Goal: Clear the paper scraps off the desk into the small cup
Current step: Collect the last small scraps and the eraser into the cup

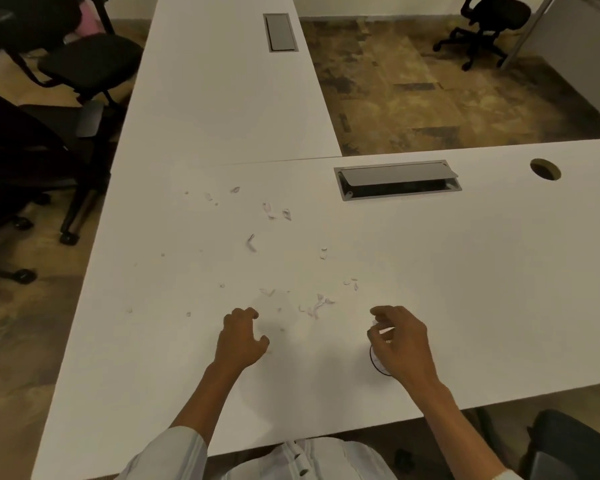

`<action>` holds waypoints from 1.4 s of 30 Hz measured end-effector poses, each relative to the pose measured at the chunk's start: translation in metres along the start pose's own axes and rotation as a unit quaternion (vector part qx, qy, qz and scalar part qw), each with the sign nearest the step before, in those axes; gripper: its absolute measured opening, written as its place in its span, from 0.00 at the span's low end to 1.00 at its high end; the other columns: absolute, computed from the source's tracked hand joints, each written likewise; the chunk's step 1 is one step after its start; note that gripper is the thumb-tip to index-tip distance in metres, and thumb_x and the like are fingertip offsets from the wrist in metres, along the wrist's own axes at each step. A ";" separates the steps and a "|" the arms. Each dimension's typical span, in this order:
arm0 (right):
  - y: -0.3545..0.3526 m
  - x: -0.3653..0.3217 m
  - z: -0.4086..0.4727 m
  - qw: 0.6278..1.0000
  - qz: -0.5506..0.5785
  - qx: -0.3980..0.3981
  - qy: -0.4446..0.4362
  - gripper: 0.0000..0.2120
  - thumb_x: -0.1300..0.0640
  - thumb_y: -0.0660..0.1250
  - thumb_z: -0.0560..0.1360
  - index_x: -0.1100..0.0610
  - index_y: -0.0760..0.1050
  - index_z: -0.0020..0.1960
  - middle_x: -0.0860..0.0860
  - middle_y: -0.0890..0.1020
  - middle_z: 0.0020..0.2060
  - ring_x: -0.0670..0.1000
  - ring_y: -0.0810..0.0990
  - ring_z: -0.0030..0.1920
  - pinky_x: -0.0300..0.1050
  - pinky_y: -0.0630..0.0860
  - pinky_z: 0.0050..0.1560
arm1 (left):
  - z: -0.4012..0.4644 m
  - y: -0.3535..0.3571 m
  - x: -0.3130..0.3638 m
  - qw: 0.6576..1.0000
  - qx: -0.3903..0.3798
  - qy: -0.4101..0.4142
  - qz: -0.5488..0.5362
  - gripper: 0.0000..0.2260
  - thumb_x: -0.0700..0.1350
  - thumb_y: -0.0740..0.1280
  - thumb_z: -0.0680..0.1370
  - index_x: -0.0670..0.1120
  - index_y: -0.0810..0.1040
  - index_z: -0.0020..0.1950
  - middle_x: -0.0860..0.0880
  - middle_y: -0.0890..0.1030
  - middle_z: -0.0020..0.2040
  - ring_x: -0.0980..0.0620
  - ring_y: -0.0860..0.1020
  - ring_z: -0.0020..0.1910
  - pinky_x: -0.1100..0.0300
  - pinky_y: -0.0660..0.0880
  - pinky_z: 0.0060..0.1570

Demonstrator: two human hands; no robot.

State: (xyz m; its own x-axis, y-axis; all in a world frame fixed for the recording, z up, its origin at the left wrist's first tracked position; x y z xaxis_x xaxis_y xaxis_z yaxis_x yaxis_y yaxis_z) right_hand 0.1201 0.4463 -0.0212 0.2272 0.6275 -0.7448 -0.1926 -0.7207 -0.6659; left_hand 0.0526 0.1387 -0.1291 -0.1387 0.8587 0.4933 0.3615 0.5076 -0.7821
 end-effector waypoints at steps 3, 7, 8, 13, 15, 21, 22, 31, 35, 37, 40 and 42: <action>0.079 0.010 0.006 0.989 0.037 -0.111 0.088 0.23 0.59 0.72 0.71 0.58 0.72 0.65 0.56 0.76 0.61 0.51 0.76 0.60 0.38 0.75 0.56 | -0.007 -0.005 -0.056 0.994 -0.001 -0.106 0.039 0.28 0.51 0.71 0.70 0.43 0.67 0.66 0.42 0.69 0.62 0.42 0.66 0.63 0.51 0.73 0.52; 0.150 0.047 0.018 0.951 -0.119 -0.202 0.201 0.43 0.47 0.68 0.74 0.62 0.48 0.77 0.66 0.43 0.75 0.64 0.45 0.76 0.55 0.51 0.73 | -0.013 -0.006 -0.102 0.985 -0.012 -0.157 0.070 0.32 0.52 0.71 0.70 0.41 0.64 0.67 0.41 0.68 0.62 0.41 0.65 0.63 0.51 0.73 0.52; 0.156 0.055 0.022 0.943 -0.152 -0.200 0.219 0.45 0.45 0.67 0.74 0.62 0.44 0.77 0.68 0.39 0.74 0.66 0.41 0.75 0.57 0.49 0.73 | -0.014 -0.009 -0.111 0.984 -0.008 -0.165 0.067 0.32 0.52 0.72 0.70 0.41 0.64 0.67 0.41 0.67 0.62 0.41 0.65 0.64 0.50 0.73 0.53; 0.173 0.075 0.026 0.921 -0.228 -0.175 0.263 0.42 0.41 0.59 0.76 0.60 0.41 0.77 0.69 0.37 0.73 0.68 0.37 0.74 0.65 0.48 0.72 | -0.011 -0.043 -0.161 0.978 0.030 -0.190 0.082 0.37 0.53 0.75 0.67 0.40 0.63 0.69 0.40 0.65 0.66 0.39 0.62 0.66 0.48 0.72 0.55; 0.187 0.070 0.025 0.922 -0.244 -0.168 0.248 0.41 0.39 0.56 0.77 0.60 0.42 0.77 0.70 0.39 0.73 0.69 0.38 0.74 0.65 0.49 0.72 | -0.008 -0.057 -0.178 0.977 0.045 -0.194 0.069 0.39 0.52 0.76 0.65 0.39 0.63 0.69 0.39 0.64 0.67 0.38 0.60 0.66 0.46 0.71 0.57; 0.241 0.027 0.015 0.940 -0.243 -0.190 0.147 0.41 0.35 0.51 0.77 0.61 0.43 0.77 0.65 0.39 0.75 0.64 0.37 0.75 0.62 0.46 0.74 | 0.001 -0.079 -0.210 0.975 0.063 -0.212 0.015 0.45 0.51 0.79 0.63 0.38 0.60 0.71 0.37 0.59 0.71 0.36 0.55 0.70 0.42 0.67 0.62; 0.251 0.016 0.012 0.943 -0.237 -0.205 0.111 0.41 0.36 0.51 0.77 0.61 0.42 0.77 0.63 0.39 0.75 0.62 0.36 0.75 0.61 0.45 0.74 | 0.003 -0.081 -0.214 0.975 0.064 -0.213 0.009 0.46 0.52 0.79 0.63 0.38 0.59 0.72 0.36 0.57 0.72 0.36 0.54 0.71 0.41 0.66 0.63; 0.230 -0.034 0.108 0.986 -0.138 -0.093 -0.030 0.29 0.38 0.54 0.75 0.57 0.69 0.67 0.54 0.69 0.68 0.55 0.64 0.67 0.54 0.70 0.64 | 0.049 -0.080 -0.248 0.977 0.010 -0.212 0.016 0.68 0.80 0.53 0.48 0.39 0.43 0.77 0.35 0.40 0.76 0.34 0.43 0.75 0.40 0.47 0.72; 0.241 -0.048 0.197 0.970 -0.182 -0.142 -0.073 0.31 0.37 0.51 0.75 0.58 0.71 0.65 0.55 0.71 0.65 0.56 0.68 0.64 0.53 0.71 0.61 | 0.085 -0.102 -0.254 0.980 0.027 -0.196 -0.001 0.66 0.82 0.53 0.50 0.41 0.45 0.77 0.36 0.43 0.77 0.34 0.46 0.75 0.39 0.50 0.72; 0.254 -0.066 0.242 0.956 -0.221 -0.165 -0.098 0.26 0.41 0.55 0.78 0.57 0.70 0.67 0.56 0.70 0.67 0.57 0.67 0.65 0.54 0.72 0.61 | 0.107 -0.115 -0.253 0.982 0.046 -0.184 -0.005 0.67 0.84 0.49 0.50 0.43 0.44 0.77 0.39 0.42 0.77 0.36 0.45 0.76 0.39 0.50 0.72; 0.285 -0.108 0.292 0.927 -0.285 -0.184 -0.162 0.25 0.42 0.58 0.78 0.55 0.68 0.69 0.54 0.68 0.69 0.57 0.66 0.67 0.54 0.71 0.60 | 0.133 -0.124 -0.242 0.984 0.060 -0.163 -0.025 0.65 0.84 0.50 0.51 0.44 0.40 0.77 0.43 0.39 0.78 0.40 0.43 0.76 0.41 0.49 0.73; 0.321 -0.144 0.308 0.896 -0.313 -0.218 -0.229 0.26 0.40 0.58 0.77 0.53 0.68 0.70 0.53 0.67 0.70 0.56 0.65 0.69 0.53 0.70 0.62 | 0.143 -0.122 -0.238 0.983 0.072 -0.166 -0.032 0.63 0.82 0.51 0.56 0.42 0.40 0.77 0.42 0.41 0.78 0.42 0.42 0.76 0.40 0.47 0.73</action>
State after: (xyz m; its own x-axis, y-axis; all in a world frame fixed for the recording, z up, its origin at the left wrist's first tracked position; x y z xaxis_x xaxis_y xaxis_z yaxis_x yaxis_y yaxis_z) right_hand -0.2687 0.2154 -0.1410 -0.2737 0.9321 -0.2371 0.2498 -0.1692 -0.9534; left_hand -0.0906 -0.1179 -0.2061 -0.4589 0.7881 0.4101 0.2120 0.5454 -0.8109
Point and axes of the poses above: each hand's wrist, its own z-axis towards the middle knuckle, its own y-axis out of the palm, x = y × z, the point moved 10 cm from there along z, towards the middle knuckle
